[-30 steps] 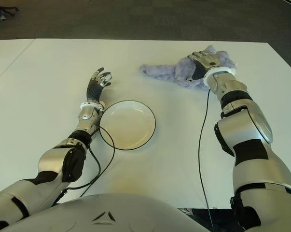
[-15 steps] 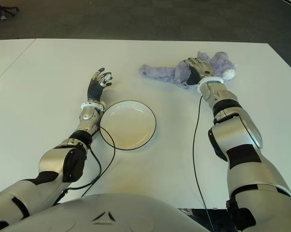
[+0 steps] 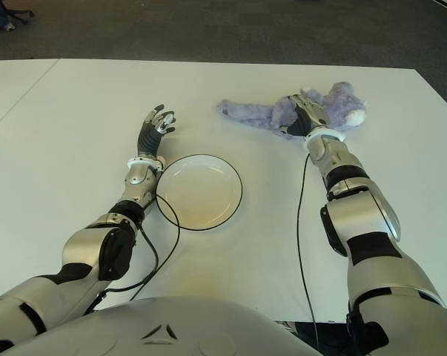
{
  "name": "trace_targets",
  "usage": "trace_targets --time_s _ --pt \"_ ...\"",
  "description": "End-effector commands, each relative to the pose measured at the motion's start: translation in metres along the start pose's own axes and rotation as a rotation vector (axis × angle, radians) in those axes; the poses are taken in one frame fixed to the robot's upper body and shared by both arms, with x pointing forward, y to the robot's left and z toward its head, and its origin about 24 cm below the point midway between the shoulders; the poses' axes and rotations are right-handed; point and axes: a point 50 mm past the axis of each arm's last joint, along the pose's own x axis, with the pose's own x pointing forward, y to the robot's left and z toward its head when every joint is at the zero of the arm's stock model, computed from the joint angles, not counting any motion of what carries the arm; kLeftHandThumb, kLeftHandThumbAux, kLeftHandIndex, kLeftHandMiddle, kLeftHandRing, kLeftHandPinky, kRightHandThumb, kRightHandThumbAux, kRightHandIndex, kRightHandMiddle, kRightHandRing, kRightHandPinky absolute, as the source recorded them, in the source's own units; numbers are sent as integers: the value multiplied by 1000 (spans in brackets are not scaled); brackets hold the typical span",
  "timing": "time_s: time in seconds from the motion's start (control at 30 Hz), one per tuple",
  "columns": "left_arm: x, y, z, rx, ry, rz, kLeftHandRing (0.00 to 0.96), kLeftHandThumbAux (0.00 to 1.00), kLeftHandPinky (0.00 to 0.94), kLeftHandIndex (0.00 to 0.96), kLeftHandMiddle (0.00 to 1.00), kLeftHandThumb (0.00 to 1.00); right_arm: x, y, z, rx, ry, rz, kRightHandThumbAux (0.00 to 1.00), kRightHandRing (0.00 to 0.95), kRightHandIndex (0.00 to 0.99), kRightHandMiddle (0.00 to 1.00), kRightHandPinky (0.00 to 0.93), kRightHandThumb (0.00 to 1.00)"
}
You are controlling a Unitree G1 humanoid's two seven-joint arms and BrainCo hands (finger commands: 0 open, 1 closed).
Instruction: Put the doll into the plate.
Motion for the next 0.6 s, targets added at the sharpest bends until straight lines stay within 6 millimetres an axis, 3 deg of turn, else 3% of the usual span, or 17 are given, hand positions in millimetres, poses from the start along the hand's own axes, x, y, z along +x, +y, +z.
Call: trace_targets --time_s 0.03,0.13,0.4,0.43,0.47,0.5,0.6 --pt "-70 6 -91 -66 423 59 285 519 301 159 271 0 -36 75 -22 87 109 290 742 125 145 100 232 404" --pt "-70 7 -91 -62 427 59 294 513 309 161 277 0 -37 76 -23 110 113 305 731 189 145 147 287 400" --pt "-71 8 -92 -52 427 53 292 499 305 159 276 0 -35 76 -19 157 111 303 749 262 151 231 332 420" --pt "-71 8 -92 -50 426 52 287 500 290 154 270 0 -34 74 -17 170 104 299 764 339 171 293 392 424" --pt "-71 8 -92 -50 426 51 286 501 287 153 269 0 -32 72 -16 194 107 296 766 352 174 304 402 426" --pt "-71 9 -92 -49 426 50 282 504 279 150 266 0 -32 71 -16 209 109 295 741 439 345 386 489 620" --pt "-71 9 -92 -51 428 51 279 507 271 148 264 0 -32 71 -18 236 127 292 730 496 406 449 542 687"
